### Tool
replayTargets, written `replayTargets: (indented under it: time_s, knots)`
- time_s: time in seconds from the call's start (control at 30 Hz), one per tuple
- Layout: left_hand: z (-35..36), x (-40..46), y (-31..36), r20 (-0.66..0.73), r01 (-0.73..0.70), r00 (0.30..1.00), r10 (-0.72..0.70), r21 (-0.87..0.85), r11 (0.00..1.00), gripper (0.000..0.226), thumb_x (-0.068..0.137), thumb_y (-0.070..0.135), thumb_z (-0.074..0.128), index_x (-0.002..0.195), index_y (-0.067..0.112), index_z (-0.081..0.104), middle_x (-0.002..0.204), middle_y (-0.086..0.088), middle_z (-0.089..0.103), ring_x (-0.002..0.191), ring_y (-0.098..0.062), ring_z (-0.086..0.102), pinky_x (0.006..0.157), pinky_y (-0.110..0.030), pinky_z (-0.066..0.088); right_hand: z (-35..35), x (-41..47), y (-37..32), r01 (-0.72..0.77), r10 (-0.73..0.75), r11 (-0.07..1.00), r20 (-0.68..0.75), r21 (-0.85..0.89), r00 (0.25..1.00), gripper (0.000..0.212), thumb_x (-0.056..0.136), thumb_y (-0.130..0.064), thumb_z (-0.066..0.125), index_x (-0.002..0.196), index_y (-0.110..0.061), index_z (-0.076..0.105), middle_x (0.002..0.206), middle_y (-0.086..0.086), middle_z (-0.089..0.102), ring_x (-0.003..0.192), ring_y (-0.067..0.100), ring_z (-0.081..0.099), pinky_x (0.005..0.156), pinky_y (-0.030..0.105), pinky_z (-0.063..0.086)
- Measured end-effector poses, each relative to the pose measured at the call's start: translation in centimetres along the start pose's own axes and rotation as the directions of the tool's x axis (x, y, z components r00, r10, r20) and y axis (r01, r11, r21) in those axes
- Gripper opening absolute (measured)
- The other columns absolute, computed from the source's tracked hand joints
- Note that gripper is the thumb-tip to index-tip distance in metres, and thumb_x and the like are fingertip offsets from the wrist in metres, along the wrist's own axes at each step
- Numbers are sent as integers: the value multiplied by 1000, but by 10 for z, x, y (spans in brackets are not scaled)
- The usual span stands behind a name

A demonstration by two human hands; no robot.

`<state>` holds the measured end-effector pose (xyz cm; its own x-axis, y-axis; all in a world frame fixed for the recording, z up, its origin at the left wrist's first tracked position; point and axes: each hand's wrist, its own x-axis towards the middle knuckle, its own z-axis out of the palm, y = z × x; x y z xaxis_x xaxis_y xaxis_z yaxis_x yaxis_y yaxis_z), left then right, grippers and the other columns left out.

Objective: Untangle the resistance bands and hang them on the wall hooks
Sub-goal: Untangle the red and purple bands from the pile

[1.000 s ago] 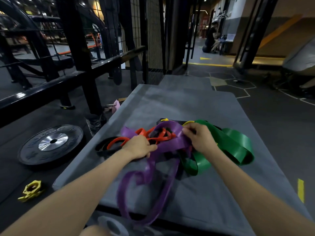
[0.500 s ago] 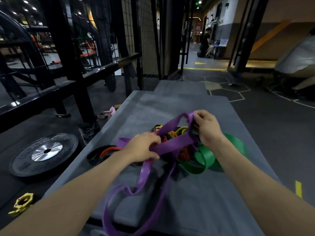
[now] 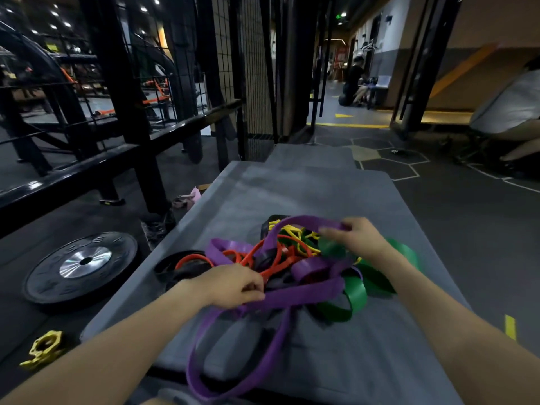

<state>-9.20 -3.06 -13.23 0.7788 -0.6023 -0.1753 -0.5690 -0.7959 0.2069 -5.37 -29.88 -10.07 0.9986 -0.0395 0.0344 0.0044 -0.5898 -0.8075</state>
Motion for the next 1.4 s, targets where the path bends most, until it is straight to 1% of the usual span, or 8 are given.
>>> replayTargets:
  time_s: [0.27,0.37,0.57,0.67,0.8,1.13,1.3,1.4]
  knots:
    - [20,8,-10,-423,40,853,-304,-528,848,14,82,5,66,87,13,56,70,8,53,60,4,53,59,-6,38,27,-19,-12,113,-257,453,-8,-884,966,37,90,-13,41,128,-14,43,127,10,45,121,31,42,94,41,38]
    - [19,29,-11,-439,124,776,-452,-597,792,26,77,3,70,96,11,54,83,-2,51,64,-6,50,61,-7,38,36,-16,-18,180,-243,476,68,-861,968,37,90,-10,42,127,-16,47,126,9,45,121,30,44,94,39,39]
    - [38,58,-17,-150,381,880,-451,-343,858,62,73,29,77,123,8,48,121,-14,51,113,-30,52,96,-37,43,29,-12,6,172,-186,692,56,-701,981,51,86,-15,56,134,-12,41,124,14,43,119,35,46,94,41,44]
    - [37,60,-18,-148,440,872,-467,-186,879,48,75,38,73,113,13,56,116,-11,51,113,-30,51,91,-38,44,19,-12,11,166,-164,667,74,-726,984,61,80,-32,67,133,-14,43,123,12,43,120,32,42,98,38,42]
    - [19,57,-28,-246,319,853,-460,-452,833,25,76,30,75,91,12,65,86,-8,57,89,-24,60,72,-28,39,13,-12,8,86,-115,651,14,-754,993,46,84,-41,60,114,-6,53,119,15,52,115,34,48,90,40,45]
    - [-109,58,-1,-440,91,789,-429,-606,790,12,84,22,67,87,11,64,71,3,56,65,-10,50,55,-22,34,-37,8,-52,-73,60,977,-69,-202,996,45,84,-52,58,84,-8,52,73,12,61,60,25,63,56,33,52]
    - [-137,63,27,-309,-180,852,-422,-931,318,5,83,12,68,78,11,67,67,-1,69,65,-18,63,64,-25,53,-57,16,-81,64,16,922,-202,383,979,36,82,-36,68,95,-4,56,65,5,56,44,12,59,61,30,59]
    - [-138,64,32,-246,-155,849,-468,-962,224,16,88,23,61,77,13,65,70,-1,68,60,-12,64,57,-19,51,-60,17,-80,44,50,853,-165,521,985,41,78,-26,74,104,0,56,77,8,56,48,10,58,55,23,57]
